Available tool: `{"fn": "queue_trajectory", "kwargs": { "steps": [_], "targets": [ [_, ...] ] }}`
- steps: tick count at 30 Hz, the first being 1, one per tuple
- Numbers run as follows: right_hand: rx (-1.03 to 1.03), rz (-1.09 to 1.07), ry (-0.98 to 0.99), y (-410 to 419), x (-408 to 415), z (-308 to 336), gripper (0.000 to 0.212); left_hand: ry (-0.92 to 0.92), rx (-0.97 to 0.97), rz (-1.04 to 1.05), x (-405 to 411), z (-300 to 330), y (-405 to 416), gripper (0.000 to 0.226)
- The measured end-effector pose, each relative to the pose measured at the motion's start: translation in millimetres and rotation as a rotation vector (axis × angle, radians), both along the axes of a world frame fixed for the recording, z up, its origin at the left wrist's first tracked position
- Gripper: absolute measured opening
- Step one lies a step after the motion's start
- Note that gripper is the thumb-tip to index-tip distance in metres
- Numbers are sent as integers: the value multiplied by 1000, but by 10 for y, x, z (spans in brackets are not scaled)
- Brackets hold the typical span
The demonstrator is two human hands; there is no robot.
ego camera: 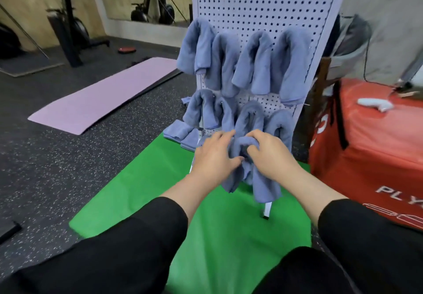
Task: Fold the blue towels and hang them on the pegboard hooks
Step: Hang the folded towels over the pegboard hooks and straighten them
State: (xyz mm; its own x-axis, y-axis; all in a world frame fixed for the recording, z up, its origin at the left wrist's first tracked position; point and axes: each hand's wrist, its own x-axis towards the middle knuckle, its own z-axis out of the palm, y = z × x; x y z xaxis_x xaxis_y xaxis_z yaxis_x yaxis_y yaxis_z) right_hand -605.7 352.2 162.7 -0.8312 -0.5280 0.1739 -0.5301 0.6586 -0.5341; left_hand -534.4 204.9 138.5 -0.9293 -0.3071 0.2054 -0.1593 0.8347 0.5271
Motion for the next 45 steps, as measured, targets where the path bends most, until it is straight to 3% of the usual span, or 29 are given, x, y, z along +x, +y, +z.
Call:
{"fn": "queue_trajectory", "kwargs": {
  "steps": [5,13,16,20,24,26,29,35,40,45],
  "targets": [
    [-80,66,146,171,36,466,15,111,69,-28,-146,509,108,8],
    [-222,28,346,388,-151,1312,23,435,-78,-113,-365,1338,313,16],
    [-249,-2,408,407,-243,1644,27,435,-38,-154,-487,1644,350,27],
    [-238,-36,468,497,-415,2003,24,469,-51,-86,-676,1979,315,13],
    [-239,-94,536,614,-606,2310,24,520,-116,-63,-828,2351,317,13],
    [-275,-125,567,664,-718,2452,24,550,-74,-86,-912,2527,336,11],
    [-341,-134,604,727,-897,2650,24,525,19,-118,-1076,2762,372,36],
    [-422,-115,715,745,-1234,3138,19,655,111,-72,-1394,3276,427,25],
    [-470,-140,814,638,-1568,3589,19,777,83,-36,-1702,3585,503,34],
    [-491,-179,814,566,-1911,3645,22,777,113,-14,-2030,3553,600,38]
  ]
}}
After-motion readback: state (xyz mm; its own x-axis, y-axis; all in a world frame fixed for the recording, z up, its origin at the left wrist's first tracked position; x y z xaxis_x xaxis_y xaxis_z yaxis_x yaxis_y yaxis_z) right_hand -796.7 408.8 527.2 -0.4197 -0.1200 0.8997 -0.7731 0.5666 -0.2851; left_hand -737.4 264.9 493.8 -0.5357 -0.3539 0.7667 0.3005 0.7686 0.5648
